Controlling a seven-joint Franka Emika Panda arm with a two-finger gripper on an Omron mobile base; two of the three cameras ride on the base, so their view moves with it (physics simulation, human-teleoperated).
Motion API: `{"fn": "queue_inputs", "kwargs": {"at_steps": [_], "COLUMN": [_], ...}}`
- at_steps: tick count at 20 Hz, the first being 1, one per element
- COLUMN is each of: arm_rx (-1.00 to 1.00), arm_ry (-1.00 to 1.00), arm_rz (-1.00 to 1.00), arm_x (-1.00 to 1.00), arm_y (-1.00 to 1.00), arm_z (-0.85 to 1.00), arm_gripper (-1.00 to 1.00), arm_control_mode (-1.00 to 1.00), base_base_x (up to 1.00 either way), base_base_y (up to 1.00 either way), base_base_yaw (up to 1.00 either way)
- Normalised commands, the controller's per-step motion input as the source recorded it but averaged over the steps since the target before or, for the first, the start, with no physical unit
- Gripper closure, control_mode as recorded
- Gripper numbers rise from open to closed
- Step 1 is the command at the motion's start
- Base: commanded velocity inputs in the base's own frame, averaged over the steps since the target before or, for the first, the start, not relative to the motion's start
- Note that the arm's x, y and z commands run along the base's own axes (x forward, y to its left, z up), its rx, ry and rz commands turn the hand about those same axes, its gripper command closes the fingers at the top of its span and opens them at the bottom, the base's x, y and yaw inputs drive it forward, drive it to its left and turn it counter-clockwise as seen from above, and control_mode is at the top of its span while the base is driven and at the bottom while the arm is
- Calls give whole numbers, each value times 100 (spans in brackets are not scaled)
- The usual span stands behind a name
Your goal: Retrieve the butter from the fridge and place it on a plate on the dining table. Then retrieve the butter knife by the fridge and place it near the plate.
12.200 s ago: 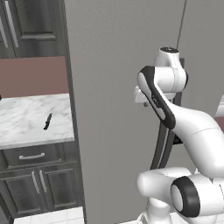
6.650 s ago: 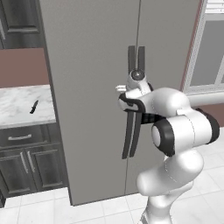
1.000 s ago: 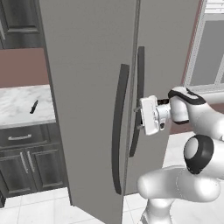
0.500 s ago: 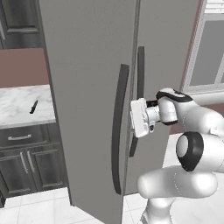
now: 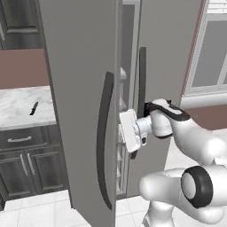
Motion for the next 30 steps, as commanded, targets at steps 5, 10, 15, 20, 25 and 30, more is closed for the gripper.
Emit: {"fn": "queue_inputs", "kwargs": {"at_steps": [5, 10, 15, 20, 25, 30], "arm_rx": [0, 0, -6, -16, -19, -26], "arm_ry": [13, 16, 15, 23, 31, 14], "arm_rz": [0, -2, -2, -3, -7, -12], "arm_x": [-84, -61, -45, -16, -3, -3], "arm_y": [98, 88, 63, 77, 63, -3], "arm_z": [0, 2, 11, 0, 0, 15], "arm_gripper": [-100, -100, -100, -100, -100, -100], "arm_control_mode": [-100, -100, -100, -100, -100, -100], "base_base_x": [0, 0, 0, 0, 0, 0], "base_base_y": [0, 0, 0, 0, 0, 0], "base_base_yaw": [0, 0, 0, 0, 0, 0]}}
